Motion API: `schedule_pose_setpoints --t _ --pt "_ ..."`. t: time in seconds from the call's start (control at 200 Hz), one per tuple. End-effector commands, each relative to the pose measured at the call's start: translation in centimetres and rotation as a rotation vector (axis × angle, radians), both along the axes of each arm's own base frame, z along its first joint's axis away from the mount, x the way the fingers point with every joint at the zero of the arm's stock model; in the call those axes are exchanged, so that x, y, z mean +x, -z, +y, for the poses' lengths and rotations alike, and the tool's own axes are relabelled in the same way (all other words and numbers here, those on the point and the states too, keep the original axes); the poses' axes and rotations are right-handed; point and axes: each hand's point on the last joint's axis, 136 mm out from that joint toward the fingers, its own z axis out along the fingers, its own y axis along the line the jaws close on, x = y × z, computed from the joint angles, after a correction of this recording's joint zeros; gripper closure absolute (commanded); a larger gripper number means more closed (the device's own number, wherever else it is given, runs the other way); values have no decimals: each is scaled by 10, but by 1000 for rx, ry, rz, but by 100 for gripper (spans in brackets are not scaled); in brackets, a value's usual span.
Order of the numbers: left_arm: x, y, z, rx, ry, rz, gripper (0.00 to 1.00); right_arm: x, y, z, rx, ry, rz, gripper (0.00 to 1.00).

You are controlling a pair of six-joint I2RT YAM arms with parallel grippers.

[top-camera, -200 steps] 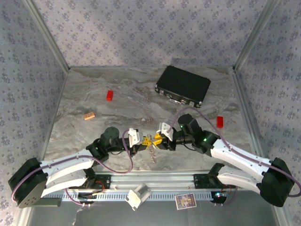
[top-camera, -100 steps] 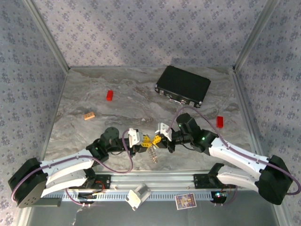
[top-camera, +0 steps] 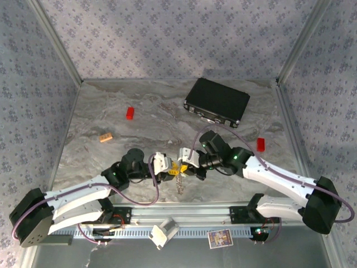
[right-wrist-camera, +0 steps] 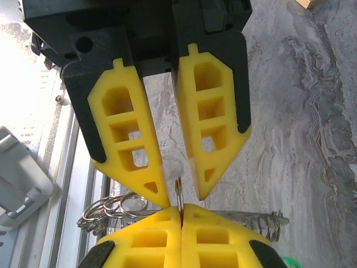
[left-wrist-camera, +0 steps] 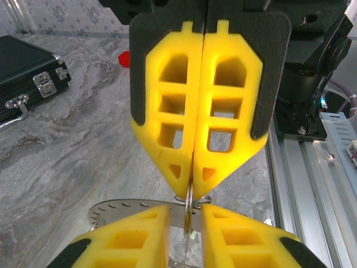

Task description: Put the keys on the keyring

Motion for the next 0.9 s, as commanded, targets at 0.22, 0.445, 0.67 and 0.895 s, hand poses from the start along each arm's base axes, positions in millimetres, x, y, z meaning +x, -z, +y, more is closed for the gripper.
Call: schedule_pose_setpoints --t 0.22,0.445,0.67,0.895 --pt "-5 -14 -5 -21 47 -27 93 -4 -6 3 -28 -35 -34 100" --pt "-5 -16 -4 -50 35 -37 100 6 -7 -5 56 64 -43 73" --pt "-1 -21 -3 -125 -1 -42 100 11 8 -18 104 185 -37 68" --pt "-2 -20 -2 -141 -6 -30 100 7 17 -17 159 203 7 62"
